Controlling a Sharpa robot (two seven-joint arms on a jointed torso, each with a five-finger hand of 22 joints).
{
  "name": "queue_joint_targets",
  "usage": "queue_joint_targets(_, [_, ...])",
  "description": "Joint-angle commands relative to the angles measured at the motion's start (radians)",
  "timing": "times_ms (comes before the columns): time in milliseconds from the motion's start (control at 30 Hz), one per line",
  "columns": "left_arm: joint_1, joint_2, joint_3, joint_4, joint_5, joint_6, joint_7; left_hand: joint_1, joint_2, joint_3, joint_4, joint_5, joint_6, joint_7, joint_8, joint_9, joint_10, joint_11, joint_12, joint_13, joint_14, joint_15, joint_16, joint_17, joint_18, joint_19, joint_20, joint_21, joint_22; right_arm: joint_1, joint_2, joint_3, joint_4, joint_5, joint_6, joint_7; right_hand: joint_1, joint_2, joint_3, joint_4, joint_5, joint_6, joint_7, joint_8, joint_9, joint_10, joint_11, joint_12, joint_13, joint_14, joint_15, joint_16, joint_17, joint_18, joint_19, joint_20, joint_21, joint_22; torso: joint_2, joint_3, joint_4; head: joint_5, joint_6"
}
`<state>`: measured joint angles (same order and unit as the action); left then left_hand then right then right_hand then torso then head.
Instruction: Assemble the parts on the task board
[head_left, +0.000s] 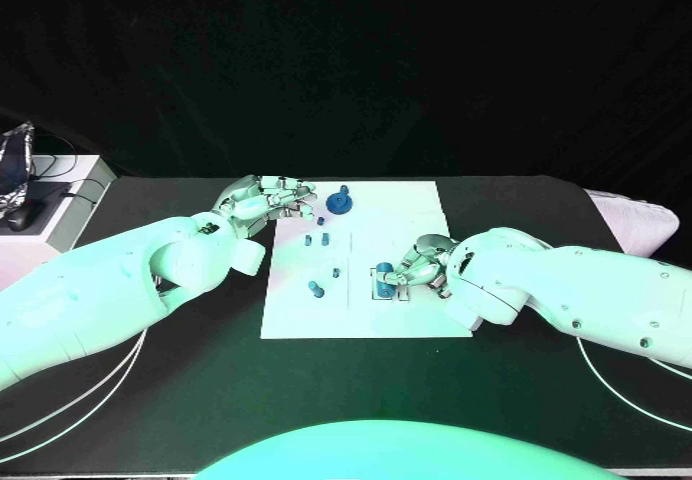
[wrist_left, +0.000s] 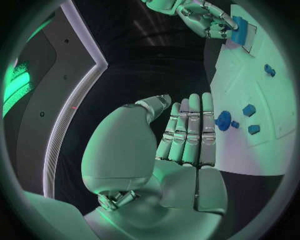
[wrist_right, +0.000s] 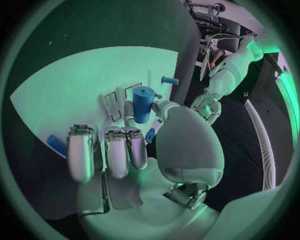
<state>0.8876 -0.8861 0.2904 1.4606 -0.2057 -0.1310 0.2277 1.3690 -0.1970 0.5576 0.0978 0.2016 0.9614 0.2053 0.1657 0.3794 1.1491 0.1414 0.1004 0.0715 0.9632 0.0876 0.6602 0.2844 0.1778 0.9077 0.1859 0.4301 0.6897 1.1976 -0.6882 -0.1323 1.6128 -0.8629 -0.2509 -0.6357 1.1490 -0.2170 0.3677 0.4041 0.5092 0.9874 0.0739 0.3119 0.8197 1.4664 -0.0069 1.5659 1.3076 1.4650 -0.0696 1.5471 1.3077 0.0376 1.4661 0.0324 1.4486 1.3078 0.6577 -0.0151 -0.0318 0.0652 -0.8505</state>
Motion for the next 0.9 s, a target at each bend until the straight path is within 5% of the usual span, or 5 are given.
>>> queue_joint_targets(33, [0.000, 0.001, 0.001, 0.002, 0.005, 0.020, 0.003, 0.006, 0.000, -0.001, -0.004, 0.003, -0.003, 0.004, -0.005, -0.001, -0.002, 0.002, -0.005, 0.001, 0.008, -0.001, -0.006, 0.001, 0.003, 0.006, -0.001, -0.004, 0.000, -0.006, 0.008, 0.000, -0.003, -0.093, -0.029, 0.029, -0.022, -0.004, 0.115, -0.132, 0.030, -0.007, 0.005, -0.012, 0.006, 0.099, 0.008, -0.003, 0.257, 0.092, 0.003, 0.005, 0.196, -0.015, 0.082, 0.002, -0.001, 0.230, 0.001, 0.0014, -0.0008, 0.003, -0.001])
queue_joint_targets(300, [0.000, 0.000, 0.001, 0.004, 0.005, 0.021, 0.003, 0.006, 0.000, -0.001, -0.004, 0.003, -0.003, 0.004, -0.005, -0.001, -0.002, 0.002, -0.005, 0.001, 0.008, -0.001, -0.006, 0.001, 0.003, 0.006, -0.001, -0.004, 0.000, -0.014, 0.025, -0.003, -0.023, -0.149, -0.028, 0.034, -0.023, -0.006, 0.112, -0.133, 0.028, -0.007, 0.005, -0.012, 0.006, 0.097, 0.008, -0.007, 0.255, 0.092, 0.003, 0.005, 0.197, -0.015, 0.082, 0.002, -0.003, 0.230, 0.002, 0.0015, -0.0014, 0.008, -0.002])
queue_joint_targets(900, [0.000, -0.005, 0.001, 0.005, 0.005, 0.021, 0.001, 0.006, 0.000, -0.001, -0.004, 0.003, -0.004, 0.005, -0.005, -0.002, -0.003, 0.003, -0.006, 0.001, 0.007, 0.000, -0.008, 0.002, 0.002, 0.005, -0.001, -0.005, 0.001, -0.020, 0.031, -0.006, -0.036, -0.168, 0.066, 0.013, -0.034, -0.007, 0.097, -0.135, -0.004, -0.003, 0.006, -0.015, 0.008, 0.093, 0.009, -0.014, 0.249, 0.091, 0.005, 0.004, 0.195, -0.015, 0.081, 0.004, -0.004, 0.230, 0.000, 0.0006, -0.0015, 0.012, -0.010])
